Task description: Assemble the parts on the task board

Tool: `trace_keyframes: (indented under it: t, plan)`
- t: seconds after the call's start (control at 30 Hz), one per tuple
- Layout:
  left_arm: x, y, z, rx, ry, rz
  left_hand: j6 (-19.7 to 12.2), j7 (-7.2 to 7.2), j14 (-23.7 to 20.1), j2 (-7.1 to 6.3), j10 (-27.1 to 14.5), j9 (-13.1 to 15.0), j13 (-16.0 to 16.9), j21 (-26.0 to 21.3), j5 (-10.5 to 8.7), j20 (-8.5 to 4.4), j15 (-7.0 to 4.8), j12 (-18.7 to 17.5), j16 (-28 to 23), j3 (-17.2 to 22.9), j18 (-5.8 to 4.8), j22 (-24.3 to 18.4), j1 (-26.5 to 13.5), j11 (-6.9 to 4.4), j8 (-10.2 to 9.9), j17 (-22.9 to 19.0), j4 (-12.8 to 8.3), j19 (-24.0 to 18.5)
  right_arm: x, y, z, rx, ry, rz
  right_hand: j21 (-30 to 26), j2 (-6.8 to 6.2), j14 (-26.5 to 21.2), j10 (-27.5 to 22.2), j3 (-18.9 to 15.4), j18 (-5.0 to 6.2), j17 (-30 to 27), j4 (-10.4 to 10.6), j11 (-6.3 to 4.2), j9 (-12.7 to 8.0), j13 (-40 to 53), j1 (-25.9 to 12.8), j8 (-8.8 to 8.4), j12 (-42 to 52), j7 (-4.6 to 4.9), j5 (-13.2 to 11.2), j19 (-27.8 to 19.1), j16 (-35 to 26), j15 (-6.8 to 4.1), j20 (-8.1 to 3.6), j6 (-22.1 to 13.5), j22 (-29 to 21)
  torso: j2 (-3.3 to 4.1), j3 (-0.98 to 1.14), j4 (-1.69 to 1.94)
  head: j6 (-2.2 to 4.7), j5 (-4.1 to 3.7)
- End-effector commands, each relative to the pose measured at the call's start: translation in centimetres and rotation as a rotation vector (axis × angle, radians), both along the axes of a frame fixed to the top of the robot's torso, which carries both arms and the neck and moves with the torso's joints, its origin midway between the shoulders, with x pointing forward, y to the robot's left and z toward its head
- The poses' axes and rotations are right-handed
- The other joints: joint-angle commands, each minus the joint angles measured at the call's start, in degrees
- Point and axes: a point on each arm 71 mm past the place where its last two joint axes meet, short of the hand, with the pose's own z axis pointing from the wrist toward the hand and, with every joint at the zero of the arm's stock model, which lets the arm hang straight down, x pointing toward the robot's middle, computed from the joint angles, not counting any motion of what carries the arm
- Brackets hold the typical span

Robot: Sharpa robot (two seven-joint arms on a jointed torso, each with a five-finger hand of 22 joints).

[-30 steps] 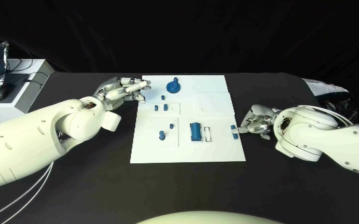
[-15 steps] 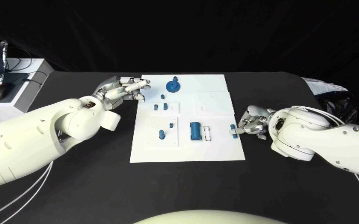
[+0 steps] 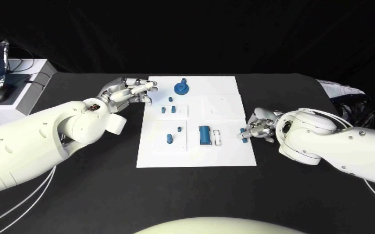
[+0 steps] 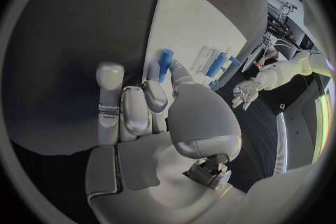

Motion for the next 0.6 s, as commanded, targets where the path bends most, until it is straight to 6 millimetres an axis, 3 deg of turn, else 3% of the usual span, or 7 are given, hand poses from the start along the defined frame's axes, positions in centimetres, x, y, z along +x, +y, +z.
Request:
trace_keyframes:
  t: [0.03, 0.2, 0.3, 0.47, 0.6]
  plan:
    - [-0.06, -0.18, 0.13, -0.006, -0.010, -0.010, 0.2, -0.06, 0.0, 0.33, -0.1, 0.0, 0.0, -0.2, 0.14, -0.03, 0.19, -0.1, -0.1, 0.0, -0.88, 0.0, -0.1, -0.14, -0.2, 0.0, -0.2, 0.2, -0.53, 0.12, -1.19, -0.093, 0.032, 0.060, -0.5, -0.03, -0.1, -0.5, 1.9, -0.86, -0.1, -1.3, 0.04, -7.5, 3.0, 1.8, -0.48, -0.5, 0.00, 0.6, 1.3, -0.3, -0.17, -0.35, -0.4, 4.3, 0.00, 0.00, -0.03, -0.22, 0.17]
    - [-0.06, -0.16, 0.13, -0.005, -0.010, -0.010, 0.2, -0.06, 0.0, 0.33, -0.1, 0.0, 0.0, -0.2, 0.14, -0.03, 0.19, -0.1, -0.1, 0.0, -0.88, 0.0, -0.1, -0.14, -0.2, 0.0, -0.2, 0.2, -0.71, 0.36, -1.43, -0.108, 0.039, 0.079, -1.2, -0.29, -0.2, -1.1, 4.3, -0.82, -0.3, -3.9, 0.23, -9.5, 2.8, 4.7, -0.71, -1.0, 0.31, 5.0, 1.1, -0.7, -0.07, -0.27, -1.3, 4.2, -0.07, 0.02, -0.03, -0.35, 0.26]
    - [-0.06, -0.14, 0.13, -0.005, -0.010, -0.009, 0.2, -0.06, 0.0, 0.33, -0.1, 0.0, 0.0, -0.2, 0.14, -0.03, 0.19, -0.1, -0.1, 0.0, -0.88, 0.0, -0.1, -0.14, -0.2, 0.0, -0.2, 0.2, -0.80, 0.46, -1.51, -0.105, 0.044, 0.082, -1.5, -0.12, -0.2, -1.4, 7.2, -0.71, -0.3, -6.2, 0.40, -12.3, 2.7, 5.7, -0.75, -1.1, 0.63, 6.8, 1.1, -0.8, 0.06, -0.15, -1.7, 4.2, -0.09, 0.01, -0.02, -0.29, 0.22]
    - [-0.06, -0.13, 0.12, -0.004, -0.009, -0.008, 0.0, 0.02, 0.0, 0.38, -0.1, 0.0, 0.0, -0.2, 0.14, -0.03, 0.20, -0.1, -0.1, 0.0, -0.87, 0.1, -0.1, -0.11, -0.3, 0.0, -0.2, 0.3, -1.05, 0.63, -1.60, -0.076, 0.065, 0.074, -1.8, 0.30, -0.2, -1.8, 11.7, -0.45, -0.3, -9.1, 0.89, -15.5, 2.5, 5.7, -0.72, -1.2, 1.63, 11.9, 0.9, -1.0, 0.45, 0.09, -2.6, 4.2, -0.06, 0.02, -0.02, -0.15, 0.19]
    - [-0.05, -0.12, 0.12, -0.004, -0.009, -0.008, -0.1, 0.09, 0.0, 0.37, -0.2, 0.0, 0.0, -0.2, 0.13, -0.03, 0.22, -0.1, -0.1, 0.1, -0.86, 0.1, -0.1, -0.08, -0.3, 0.0, -0.2, 0.3, -1.28, 0.67, -1.69, -0.025, 0.096, 0.047, -1.2, 0.27, -0.1, -1.8, 15.6, -0.15, 0.0, -11.0, 0.97, -15.7, 2.6, 3.9, -0.48, -0.5, 2.04, 13.5, 0.8, -0.8, 0.61, 0.35, -2.6, 4.3, 0.00, 0.02, -0.01, -0.09, 0.26]
